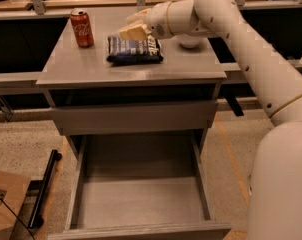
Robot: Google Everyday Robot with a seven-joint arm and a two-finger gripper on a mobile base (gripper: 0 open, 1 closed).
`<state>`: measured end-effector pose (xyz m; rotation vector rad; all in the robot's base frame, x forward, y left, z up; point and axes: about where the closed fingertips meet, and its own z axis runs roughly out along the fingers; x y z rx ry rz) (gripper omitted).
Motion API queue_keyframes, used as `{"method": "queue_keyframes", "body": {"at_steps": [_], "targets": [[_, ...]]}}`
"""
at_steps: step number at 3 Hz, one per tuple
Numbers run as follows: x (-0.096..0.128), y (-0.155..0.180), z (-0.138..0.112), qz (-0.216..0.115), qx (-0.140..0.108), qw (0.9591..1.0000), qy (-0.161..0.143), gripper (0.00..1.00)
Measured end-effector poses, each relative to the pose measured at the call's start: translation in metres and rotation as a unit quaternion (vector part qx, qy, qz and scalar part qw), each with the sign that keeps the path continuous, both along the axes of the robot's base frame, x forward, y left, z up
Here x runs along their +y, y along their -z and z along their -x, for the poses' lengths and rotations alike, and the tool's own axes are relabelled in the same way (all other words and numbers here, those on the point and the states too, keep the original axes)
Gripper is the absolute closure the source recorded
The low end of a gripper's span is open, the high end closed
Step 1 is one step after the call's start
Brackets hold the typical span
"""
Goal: Pick blue chip bag from middle drawer and place on counter
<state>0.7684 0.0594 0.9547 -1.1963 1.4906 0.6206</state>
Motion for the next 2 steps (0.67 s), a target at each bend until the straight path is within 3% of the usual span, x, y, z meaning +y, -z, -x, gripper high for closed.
{"method": "queue_keyframes", "body": {"at_steps": [1,2], "targets": [[0.0017,0.0001,0.0003,0.001,0.0,1.0,-0.001,0.0],[0.0018,0.0002,0.0003,0.001,0.0,1.0,-0.001,0.0]]}}
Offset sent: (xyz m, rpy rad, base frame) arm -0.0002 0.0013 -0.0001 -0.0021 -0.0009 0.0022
